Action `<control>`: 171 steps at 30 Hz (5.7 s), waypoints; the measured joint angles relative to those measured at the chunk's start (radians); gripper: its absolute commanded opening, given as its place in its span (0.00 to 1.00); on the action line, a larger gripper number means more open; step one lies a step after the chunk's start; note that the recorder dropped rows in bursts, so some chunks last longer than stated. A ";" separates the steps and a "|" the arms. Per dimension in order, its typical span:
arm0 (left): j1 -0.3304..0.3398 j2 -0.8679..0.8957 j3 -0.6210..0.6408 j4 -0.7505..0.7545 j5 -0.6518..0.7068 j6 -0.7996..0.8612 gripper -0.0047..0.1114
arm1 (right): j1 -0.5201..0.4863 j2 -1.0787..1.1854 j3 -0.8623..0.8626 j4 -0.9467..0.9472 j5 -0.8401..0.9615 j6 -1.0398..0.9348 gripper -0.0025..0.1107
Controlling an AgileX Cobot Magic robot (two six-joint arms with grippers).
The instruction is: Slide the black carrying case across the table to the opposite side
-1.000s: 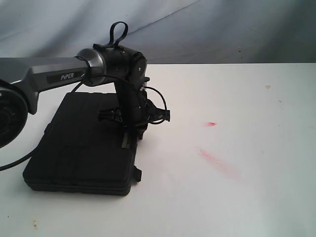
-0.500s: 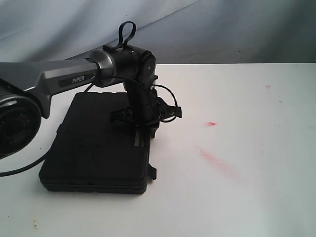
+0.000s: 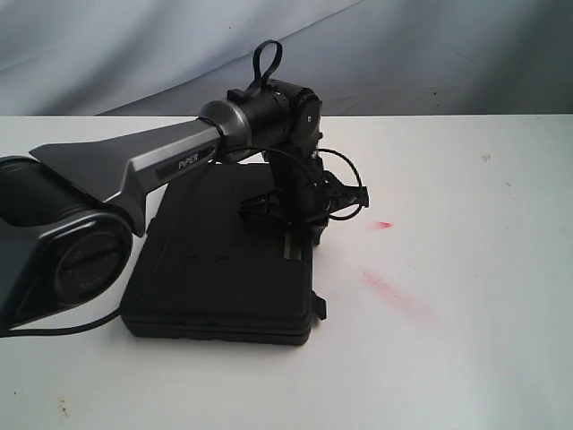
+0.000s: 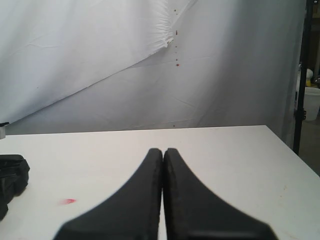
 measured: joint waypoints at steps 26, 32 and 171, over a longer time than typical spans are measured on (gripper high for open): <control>-0.027 0.121 -0.238 -0.039 0.084 -0.032 0.10 | 0.000 0.000 0.000 0.000 0.000 0.000 0.02; -0.027 0.121 -0.238 -0.047 0.085 -0.020 0.32 | 0.000 0.000 0.000 0.000 0.000 0.000 0.02; 0.517 -2.419 2.105 0.186 -0.931 0.397 0.04 | 0.000 0.000 0.000 0.000 0.000 0.000 0.02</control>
